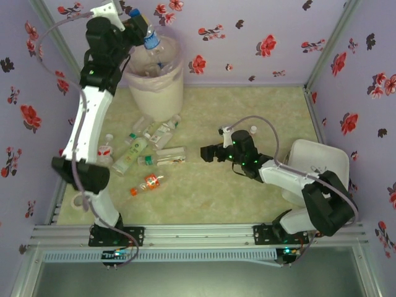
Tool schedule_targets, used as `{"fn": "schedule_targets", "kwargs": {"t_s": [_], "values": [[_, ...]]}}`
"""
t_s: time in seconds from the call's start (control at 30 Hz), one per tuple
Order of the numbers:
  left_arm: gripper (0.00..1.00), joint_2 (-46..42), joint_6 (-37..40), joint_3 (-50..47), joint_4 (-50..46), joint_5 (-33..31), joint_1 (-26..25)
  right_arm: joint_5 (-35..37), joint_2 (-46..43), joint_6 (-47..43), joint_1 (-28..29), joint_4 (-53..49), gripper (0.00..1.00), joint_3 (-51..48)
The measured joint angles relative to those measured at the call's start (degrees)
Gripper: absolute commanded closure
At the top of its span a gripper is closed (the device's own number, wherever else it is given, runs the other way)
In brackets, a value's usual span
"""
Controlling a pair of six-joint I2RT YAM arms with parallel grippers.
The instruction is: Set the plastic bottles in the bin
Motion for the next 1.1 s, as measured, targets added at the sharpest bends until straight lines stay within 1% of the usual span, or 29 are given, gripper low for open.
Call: {"fn": "schedule_targets", "kwargs": {"t_s": [0.03, 0.13, 0.2, 0.27, 0.43, 0.67, 0.7, 0.8, 0.83, 0.87, 0.9, 1.1], "values": [[1.0, 3.61, 0.42, 4.33, -1.27, -0.55, 0.26, 0.28, -0.92, -0.07, 0.0, -1.14, 0.0, -0.28], [1.0, 16.76, 1.64, 21.46, -6.32, -1.81, 0.94, 1.77, -3.89, -0.52, 0.0, -4.87, 0.0, -0.96], [1.0, 22.43, 1.66, 28.09, -8.79, -2.34, 1.18, 2.47, -5.03, -0.7, 0.0, -6.1, 0.0, -1.27], [1.0, 24.5, 1.66, 28.28, -10.49, -2.54, 1.22, 2.99, -5.6, -0.72, 0.0, -6.86, 0.0, -1.57], [1.0, 25.22, 3.04, 22.43, -13.09, -1.49, 1.22, 3.48, -5.66, -0.74, 0.0, -8.24, 0.0, -1.68], [1.0, 26.75, 8.57, 19.21, -19.1, 4.46, 1.2, 2.86, -3.3, -1.95, 0.17, -9.99, 0.0, -0.28], [0.89, 26.75, 9.14, 18.47, -19.34, 5.01, 1.16, 2.71, -2.56, -2.29, 0.35, -10.27, 0.0, 0.15], [0.47, 26.8, 10.51, 17.11, -20.2, 6.56, 1.05, 1.95, -0.68, -4.44, 1.18, -11.34, 0.0, 1.75], [0.38, 26.8, 10.82, 16.83, -20.48, 6.95, 1.01, 1.29, -0.07, -5.2, 1.38, -11.74, 0.01, 2.43], [0.3, 26.8, 11.34, 16.48, -20.9, 7.32, 0.98, 0.26, 0.79, -6.43, 1.55, -12.35, 0.0, 3.45], [0.25, 26.8, 11.67, 16.17, -21.11, 7.76, 1.03, -0.98, 1.79, -7.89, 1.7, -13.14, 0.0, 4.72], [0.01, 26.36, 12.59, 15.3, -22.69, 9.49, 1.79, -7.56, 7.93, -18.03, 2.34, -19.96, 0.0, 13.57]]}}
